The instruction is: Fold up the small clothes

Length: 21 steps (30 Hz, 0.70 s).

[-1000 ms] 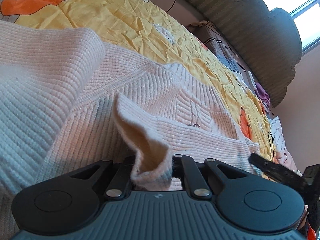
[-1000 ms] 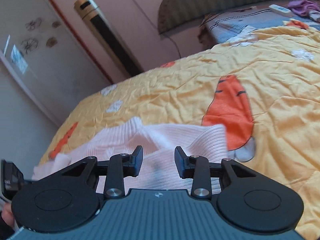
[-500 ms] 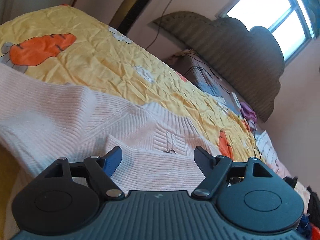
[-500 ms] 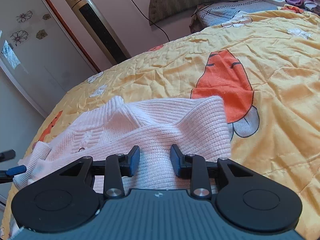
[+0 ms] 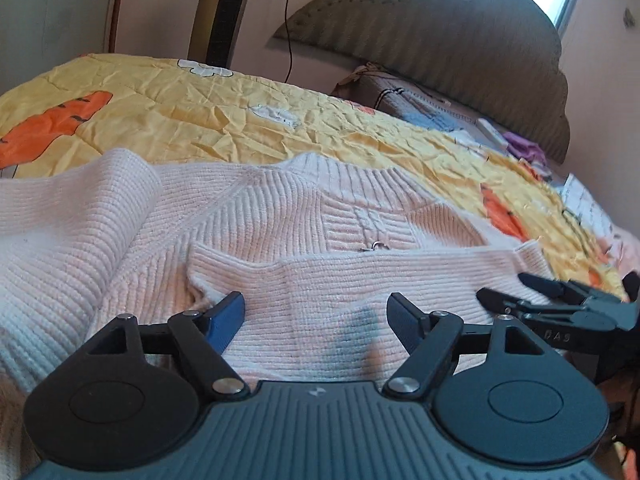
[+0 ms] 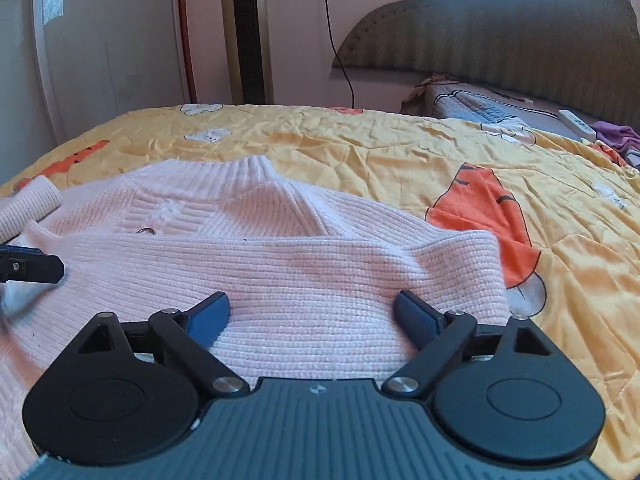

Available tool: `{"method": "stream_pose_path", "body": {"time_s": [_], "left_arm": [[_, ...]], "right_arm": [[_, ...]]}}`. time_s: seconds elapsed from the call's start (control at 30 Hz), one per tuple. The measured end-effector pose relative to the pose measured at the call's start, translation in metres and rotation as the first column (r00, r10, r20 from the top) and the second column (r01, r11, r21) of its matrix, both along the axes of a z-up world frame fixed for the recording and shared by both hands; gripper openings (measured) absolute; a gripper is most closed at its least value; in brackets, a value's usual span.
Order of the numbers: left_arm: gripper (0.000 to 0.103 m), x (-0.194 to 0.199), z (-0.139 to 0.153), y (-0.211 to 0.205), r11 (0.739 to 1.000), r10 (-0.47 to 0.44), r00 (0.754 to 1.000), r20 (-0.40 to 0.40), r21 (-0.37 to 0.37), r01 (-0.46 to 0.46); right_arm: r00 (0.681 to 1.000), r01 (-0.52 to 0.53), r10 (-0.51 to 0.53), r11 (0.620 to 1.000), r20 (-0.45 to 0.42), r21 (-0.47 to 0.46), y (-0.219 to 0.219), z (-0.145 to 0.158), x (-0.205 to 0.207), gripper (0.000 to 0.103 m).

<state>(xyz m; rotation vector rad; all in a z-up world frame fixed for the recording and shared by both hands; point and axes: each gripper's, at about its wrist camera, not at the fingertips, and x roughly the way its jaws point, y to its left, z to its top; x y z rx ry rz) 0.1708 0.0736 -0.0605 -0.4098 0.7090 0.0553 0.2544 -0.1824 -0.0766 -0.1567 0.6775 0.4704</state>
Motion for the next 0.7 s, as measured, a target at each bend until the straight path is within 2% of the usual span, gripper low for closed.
{"method": "stream_pose_path", "body": {"time_s": [0.07, 0.13, 0.2, 0.27, 0.3, 0.37, 0.43, 0.47, 0.53, 0.57, 0.63, 0.67, 0.7], "left_arm": [[0.078, -0.019, 0.013, 0.018, 0.99, 0.059, 0.997, 0.043, -0.127, -0.053], [0.079, -0.05, 0.03, 0.045, 0.965, 0.156, 0.978, 0.14, -0.234, -0.12], [0.079, -0.087, 0.044, 0.078, 0.916, 0.319, 0.922, 0.218, -0.319, -0.242], [0.079, -0.118, 0.051, 0.118, 0.845, 0.476, 0.845, 0.244, -0.394, -0.362], [0.079, -0.133, 0.053, 0.141, 0.794, 0.566, 0.788, 0.241, -0.416, -0.443], [0.079, -0.155, 0.049, 0.183, 0.668, 0.721, 0.665, 0.193, -0.447, -0.595], [0.079, -0.168, 0.035, 0.223, 0.544, 0.809, 0.577, 0.109, -0.511, -0.666], [0.079, -0.173, 0.026, 0.238, 0.484, 0.834, 0.549, 0.058, -0.555, -0.676], [0.078, -0.176, 0.01, 0.26, 0.409, 0.843, 0.537, -0.027, -0.616, -0.673], [0.078, -0.176, 0.003, 0.265, 0.384, 0.845, 0.532, -0.059, -0.625, -0.68], [0.078, -0.176, -0.005, 0.268, 0.362, 0.843, 0.527, -0.105, -0.613, -0.702], [0.078, -0.176, -0.007, 0.267, 0.367, 0.839, 0.533, -0.112, -0.606, -0.705], [0.078, -0.175, -0.008, 0.264, 0.386, 0.832, 0.544, -0.105, -0.595, -0.705]], "right_arm": [[1.0, 0.0, 0.0, 1.0, 0.005, -0.002, 0.001, 0.0, -0.001, 0.09], [1.0, -0.001, 0.001, 1.0, 0.004, 0.01, -0.001, 0.001, -0.002, 0.09], [1.0, -0.001, 0.0, 1.0, 0.008, 0.012, -0.001, 0.001, -0.003, 0.09], [1.0, 0.0, -0.001, 1.0, 0.012, 0.011, -0.001, 0.0, -0.004, 0.091], [1.0, 0.0, 0.0, 1.0, 0.011, 0.013, -0.001, 0.0, -0.004, 0.091], [1.0, 0.001, -0.001, 1.0, 0.011, 0.018, -0.001, 0.0, -0.004, 0.091], [1.0, 0.001, -0.001, 1.0, 0.011, 0.022, -0.001, 0.0, -0.004, 0.092], [1.0, 0.002, -0.002, 1.0, 0.011, 0.024, -0.001, 0.0, -0.005, 0.092], [1.0, 0.001, -0.001, 1.0, 0.011, 0.023, -0.002, 0.0, -0.004, 0.092], [1.0, 0.001, -0.001, 1.0, 0.01, 0.024, -0.002, 0.0, -0.004, 0.092], [1.0, 0.001, -0.001, 1.0, 0.009, 0.028, -0.002, 0.0, -0.004, 0.092], [1.0, 0.002, -0.002, 1.0, 0.009, 0.029, -0.002, 0.0, -0.004, 0.092], [1.0, 0.002, -0.002, 1.0, 0.009, 0.029, -0.002, 0.0, -0.004, 0.092]]}}
